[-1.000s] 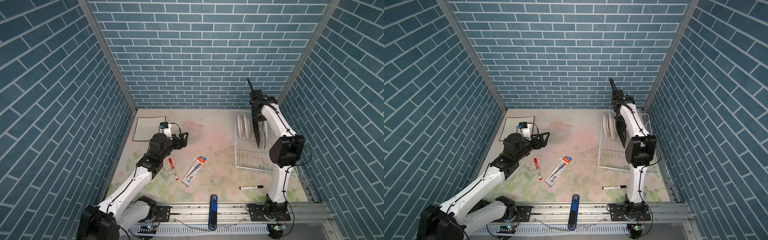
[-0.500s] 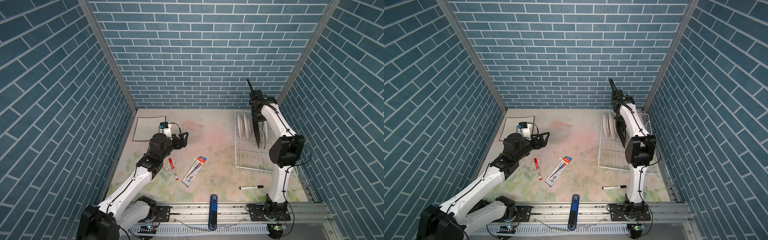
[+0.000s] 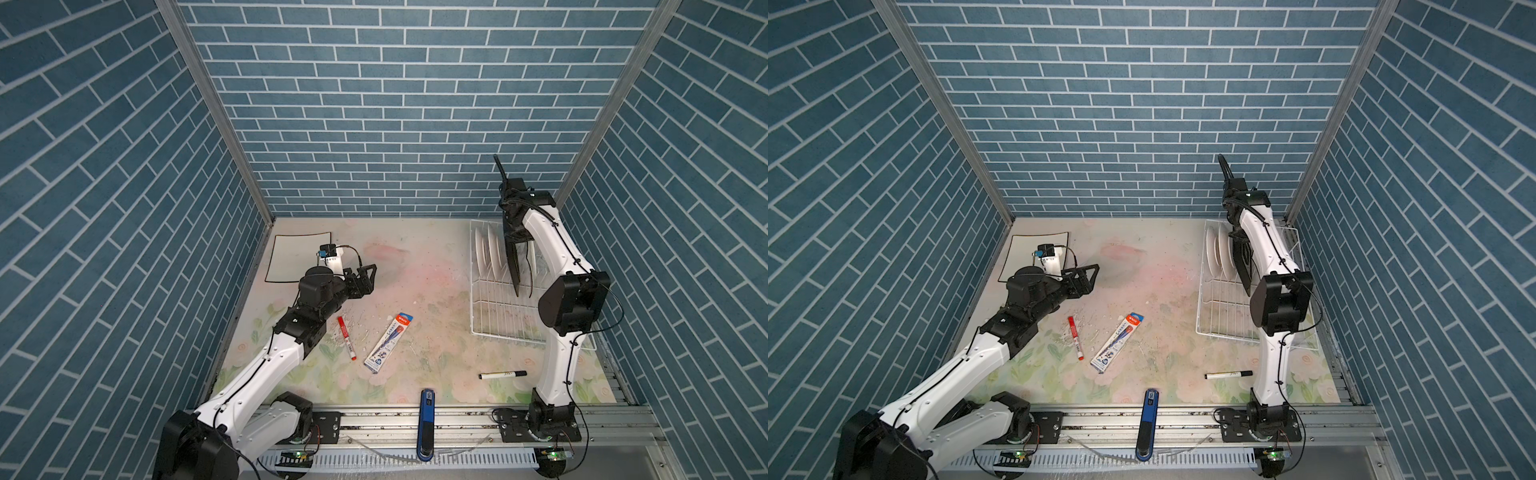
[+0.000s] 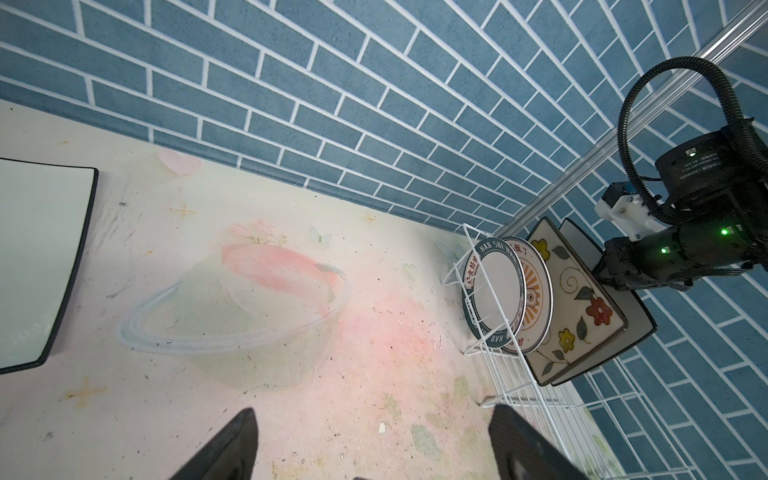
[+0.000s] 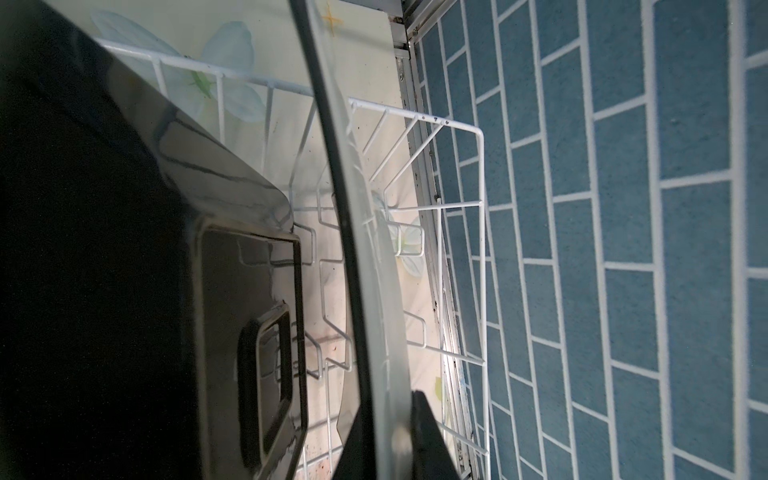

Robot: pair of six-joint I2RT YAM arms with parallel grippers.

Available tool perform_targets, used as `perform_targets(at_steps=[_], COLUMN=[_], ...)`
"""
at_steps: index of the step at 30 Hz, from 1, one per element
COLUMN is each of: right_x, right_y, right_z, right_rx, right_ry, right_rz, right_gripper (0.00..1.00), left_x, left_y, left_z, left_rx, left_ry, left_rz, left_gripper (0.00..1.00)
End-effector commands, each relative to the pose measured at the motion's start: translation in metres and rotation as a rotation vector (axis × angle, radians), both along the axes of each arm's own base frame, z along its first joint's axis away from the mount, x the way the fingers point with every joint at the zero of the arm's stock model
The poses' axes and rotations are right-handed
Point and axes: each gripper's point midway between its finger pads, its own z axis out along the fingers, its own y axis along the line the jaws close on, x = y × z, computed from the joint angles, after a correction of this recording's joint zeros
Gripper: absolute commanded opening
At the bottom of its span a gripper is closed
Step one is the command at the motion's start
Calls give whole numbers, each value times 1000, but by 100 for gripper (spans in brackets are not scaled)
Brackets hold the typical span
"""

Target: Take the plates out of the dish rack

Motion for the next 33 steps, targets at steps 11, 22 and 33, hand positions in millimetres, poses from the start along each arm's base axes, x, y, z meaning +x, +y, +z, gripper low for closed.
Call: perform_targets(at_steps=[11,22,33], right_x=[-8,-14,-23], right_y=[-6,-5,-1], right_z=[88,109,134], right_rx=[-86,-96,-123], right_ry=[-187,-235,-284], right_rz=[10,20,42], right_gripper=[0,0,0], left_x=[-3,-4,-5], left_y=[0,-1,0], left_z=[6,7,10], left_rx=[-8,-10,-15], left_ry=[-18,-20,-23], left_rz=[-1,-3,-1], left_gripper=[89,89,89])
